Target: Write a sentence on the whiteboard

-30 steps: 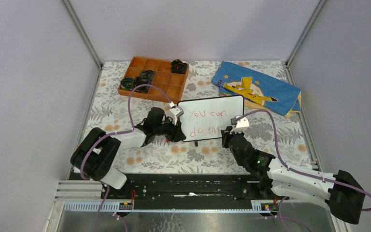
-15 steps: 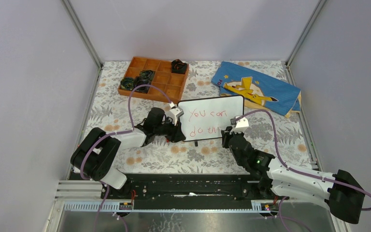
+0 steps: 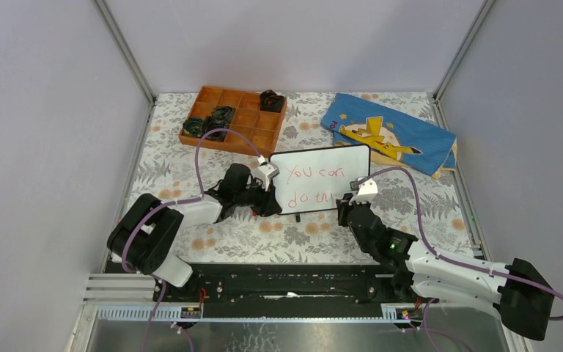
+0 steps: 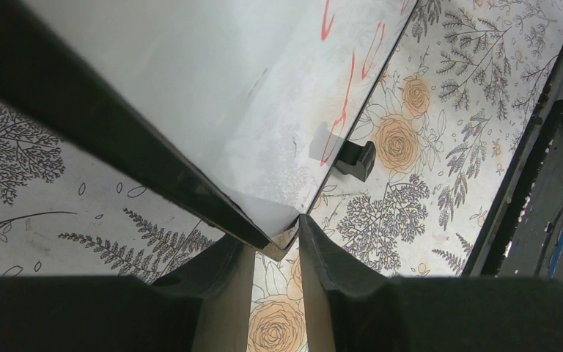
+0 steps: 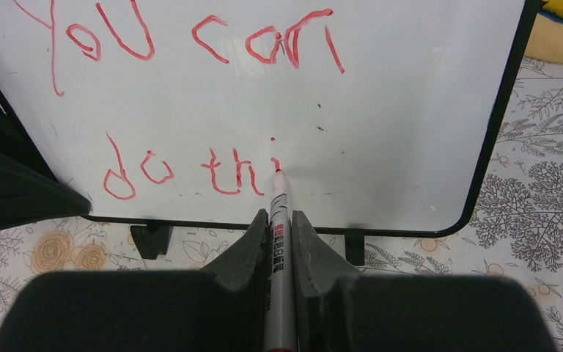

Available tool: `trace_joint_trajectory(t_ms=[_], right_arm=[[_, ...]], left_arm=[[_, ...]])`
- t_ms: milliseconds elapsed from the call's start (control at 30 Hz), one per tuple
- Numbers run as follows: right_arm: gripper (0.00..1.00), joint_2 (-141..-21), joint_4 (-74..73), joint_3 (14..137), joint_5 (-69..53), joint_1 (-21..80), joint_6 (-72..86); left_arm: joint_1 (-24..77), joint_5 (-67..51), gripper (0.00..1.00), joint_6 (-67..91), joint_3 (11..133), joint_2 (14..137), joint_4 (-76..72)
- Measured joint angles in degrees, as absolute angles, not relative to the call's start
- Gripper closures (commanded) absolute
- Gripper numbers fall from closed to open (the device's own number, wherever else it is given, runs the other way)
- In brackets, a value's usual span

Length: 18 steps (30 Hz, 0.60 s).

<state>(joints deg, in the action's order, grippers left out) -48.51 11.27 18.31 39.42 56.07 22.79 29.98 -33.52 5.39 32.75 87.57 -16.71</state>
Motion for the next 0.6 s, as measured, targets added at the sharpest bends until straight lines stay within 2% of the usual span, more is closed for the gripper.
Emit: trace_joint_trajectory(t_ms=[600], right_arm=[[1.0,-46.3,8.3,16.8,37.8,56.1,24.9]], left_arm=[[30.2,-33.4,0.66,5.4,32.8,87.6,-16.6]])
